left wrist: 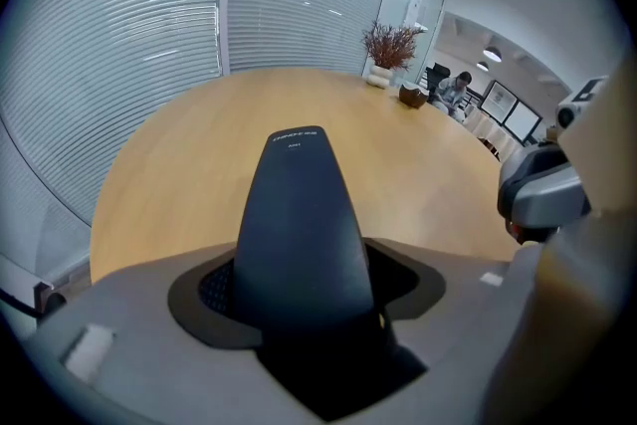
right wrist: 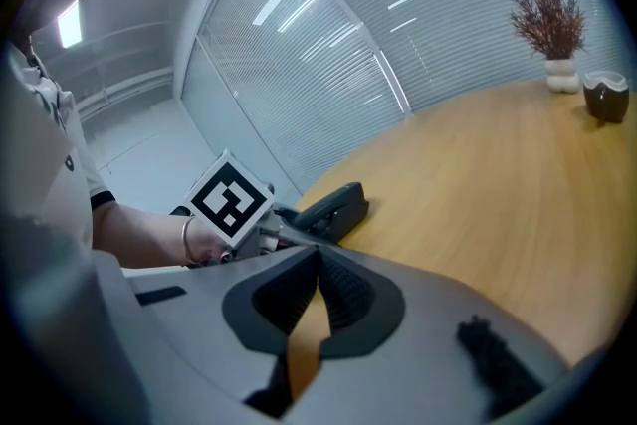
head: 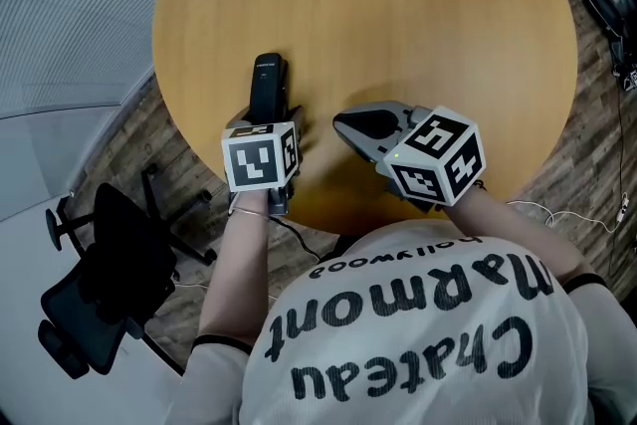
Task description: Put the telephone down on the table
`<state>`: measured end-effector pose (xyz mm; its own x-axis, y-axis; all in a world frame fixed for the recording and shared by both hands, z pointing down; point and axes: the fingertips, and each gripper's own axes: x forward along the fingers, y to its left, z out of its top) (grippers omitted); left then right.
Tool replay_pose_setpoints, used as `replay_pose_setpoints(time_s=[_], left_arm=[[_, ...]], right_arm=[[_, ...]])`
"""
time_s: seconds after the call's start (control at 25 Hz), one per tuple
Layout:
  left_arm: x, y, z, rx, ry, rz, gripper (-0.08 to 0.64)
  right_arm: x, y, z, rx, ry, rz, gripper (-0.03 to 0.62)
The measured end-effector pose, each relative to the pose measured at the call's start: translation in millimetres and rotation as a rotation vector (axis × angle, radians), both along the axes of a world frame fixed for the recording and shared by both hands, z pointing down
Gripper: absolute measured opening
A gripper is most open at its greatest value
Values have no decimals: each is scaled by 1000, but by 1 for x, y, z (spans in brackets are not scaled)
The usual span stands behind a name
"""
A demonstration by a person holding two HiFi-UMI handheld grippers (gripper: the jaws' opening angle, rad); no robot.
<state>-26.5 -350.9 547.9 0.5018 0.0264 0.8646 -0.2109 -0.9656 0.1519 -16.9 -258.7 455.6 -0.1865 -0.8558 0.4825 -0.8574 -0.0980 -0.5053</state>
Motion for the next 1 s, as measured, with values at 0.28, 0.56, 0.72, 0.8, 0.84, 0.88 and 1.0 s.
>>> replay_pose_setpoints(time_s=[0.28, 0.56, 0.72, 0.8, 0.84, 0.88, 1.0], left_arm=[[-2, -1, 2, 33, -14, 14, 308], [-1, 9, 1, 61, -9, 116, 282], [2, 10, -1, 61, -6, 116, 284], [3, 11, -1, 70, -4, 122, 284], [4, 12, -1, 70, -5, 122, 284], [4, 12, 0, 66, -6, 120, 285], [2, 7, 1, 49, -10, 104, 296]], right_arm=[[-7, 2, 0, -12, 7, 2, 14], [-13, 15, 3, -32, 8, 39, 14], [-17, 27, 7, -33, 3, 63, 14], [-19, 31, 11, -40, -1, 75, 14], [-18, 32, 10, -39, -4, 84, 15], [-17, 32, 9, -34, -7, 93, 15], [-13, 30, -2, -9, 6, 110, 15]])
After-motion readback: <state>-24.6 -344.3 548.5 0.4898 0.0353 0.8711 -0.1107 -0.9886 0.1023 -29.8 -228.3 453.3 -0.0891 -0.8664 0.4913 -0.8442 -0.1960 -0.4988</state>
